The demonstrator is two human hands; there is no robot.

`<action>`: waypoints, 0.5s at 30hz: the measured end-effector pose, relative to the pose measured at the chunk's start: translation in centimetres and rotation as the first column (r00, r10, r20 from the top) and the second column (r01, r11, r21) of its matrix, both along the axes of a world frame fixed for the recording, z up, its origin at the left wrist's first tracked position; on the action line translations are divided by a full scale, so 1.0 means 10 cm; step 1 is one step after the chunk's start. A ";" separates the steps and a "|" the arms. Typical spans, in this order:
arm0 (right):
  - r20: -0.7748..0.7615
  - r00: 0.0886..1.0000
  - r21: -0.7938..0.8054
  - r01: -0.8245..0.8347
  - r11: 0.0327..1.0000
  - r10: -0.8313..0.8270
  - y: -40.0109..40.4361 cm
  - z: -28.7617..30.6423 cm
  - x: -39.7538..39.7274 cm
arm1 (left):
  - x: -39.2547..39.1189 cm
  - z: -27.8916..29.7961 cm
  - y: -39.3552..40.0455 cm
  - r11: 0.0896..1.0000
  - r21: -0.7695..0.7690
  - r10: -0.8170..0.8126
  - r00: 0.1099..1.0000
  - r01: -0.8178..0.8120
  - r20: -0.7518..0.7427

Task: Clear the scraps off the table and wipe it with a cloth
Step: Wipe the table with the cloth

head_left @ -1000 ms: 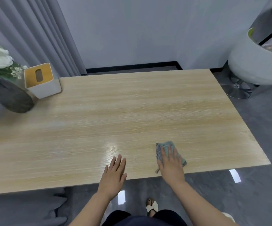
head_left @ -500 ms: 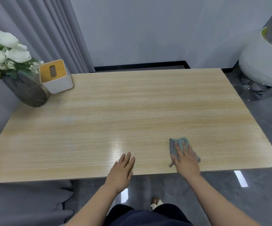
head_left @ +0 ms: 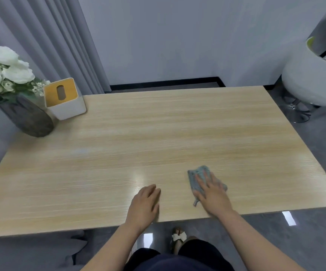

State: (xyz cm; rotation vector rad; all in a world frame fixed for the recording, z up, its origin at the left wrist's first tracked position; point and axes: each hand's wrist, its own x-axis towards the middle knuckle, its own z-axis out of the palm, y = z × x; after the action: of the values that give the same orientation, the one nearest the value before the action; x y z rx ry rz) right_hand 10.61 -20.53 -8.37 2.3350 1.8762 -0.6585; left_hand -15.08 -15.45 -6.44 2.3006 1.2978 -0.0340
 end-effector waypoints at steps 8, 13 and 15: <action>0.048 0.996 0.011 0.069 0.998 -0.069 0.46 0.11 -0.05 | 0.23 -0.05 0.42 0.994 -0.074 0.059 0.971 -0.078 -0.232; -0.001 0.921 -0.036 -0.389 0.921 0.389 0.70 0.03 -0.38 | 0.17 -0.12 0.39 0.996 -0.057 0.047 0.955 -0.066 -0.292; 0.038 0.926 -0.047 -0.373 0.927 0.375 0.80 0.07 -0.13 | 0.16 -0.13 0.41 0.997 0.002 0.078 0.953 -0.081 -0.291</action>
State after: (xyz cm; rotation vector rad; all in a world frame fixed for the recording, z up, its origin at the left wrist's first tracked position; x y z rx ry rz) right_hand 9.32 -12.50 -7.63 1.8684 2.1786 -0.5827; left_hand -13.52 -11.35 -7.73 2.2952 1.5286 -0.3644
